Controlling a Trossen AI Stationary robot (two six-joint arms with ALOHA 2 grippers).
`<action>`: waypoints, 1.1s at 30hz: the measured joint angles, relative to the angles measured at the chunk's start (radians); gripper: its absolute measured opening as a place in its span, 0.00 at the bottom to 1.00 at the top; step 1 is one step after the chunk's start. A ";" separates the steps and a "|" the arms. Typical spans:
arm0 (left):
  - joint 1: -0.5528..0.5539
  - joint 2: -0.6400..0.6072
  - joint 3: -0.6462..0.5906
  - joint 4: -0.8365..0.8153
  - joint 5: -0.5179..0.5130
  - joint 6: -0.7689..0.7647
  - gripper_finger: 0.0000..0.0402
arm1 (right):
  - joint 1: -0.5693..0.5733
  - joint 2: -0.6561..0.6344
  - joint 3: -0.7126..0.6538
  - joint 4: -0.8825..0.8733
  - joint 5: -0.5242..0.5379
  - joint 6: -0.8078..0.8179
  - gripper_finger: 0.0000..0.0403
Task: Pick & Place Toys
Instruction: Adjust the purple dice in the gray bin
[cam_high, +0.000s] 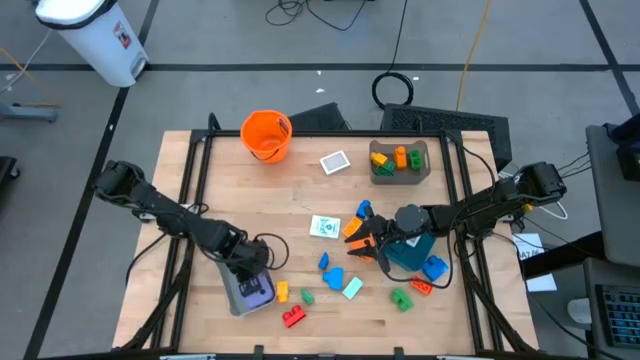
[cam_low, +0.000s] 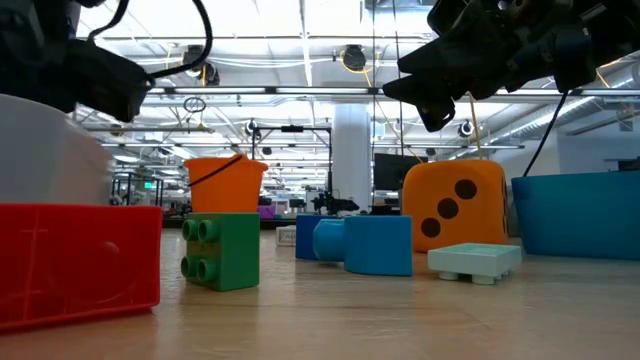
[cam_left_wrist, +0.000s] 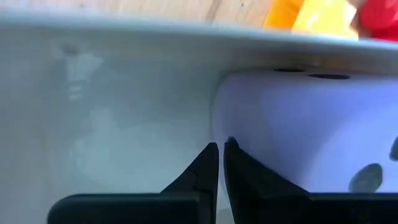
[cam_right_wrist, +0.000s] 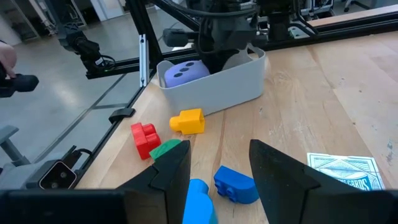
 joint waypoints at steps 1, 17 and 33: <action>-0.001 0.000 0.000 -0.007 -0.002 -0.003 0.08 | 0.000 0.000 0.000 0.000 0.000 0.000 0.39; 0.103 0.000 0.000 -0.225 -0.311 0.013 0.08 | 0.000 0.000 0.000 0.000 0.000 0.000 0.39; 0.131 -0.146 0.127 -0.378 -0.449 0.110 0.08 | 0.000 0.000 0.000 0.004 0.000 0.000 0.39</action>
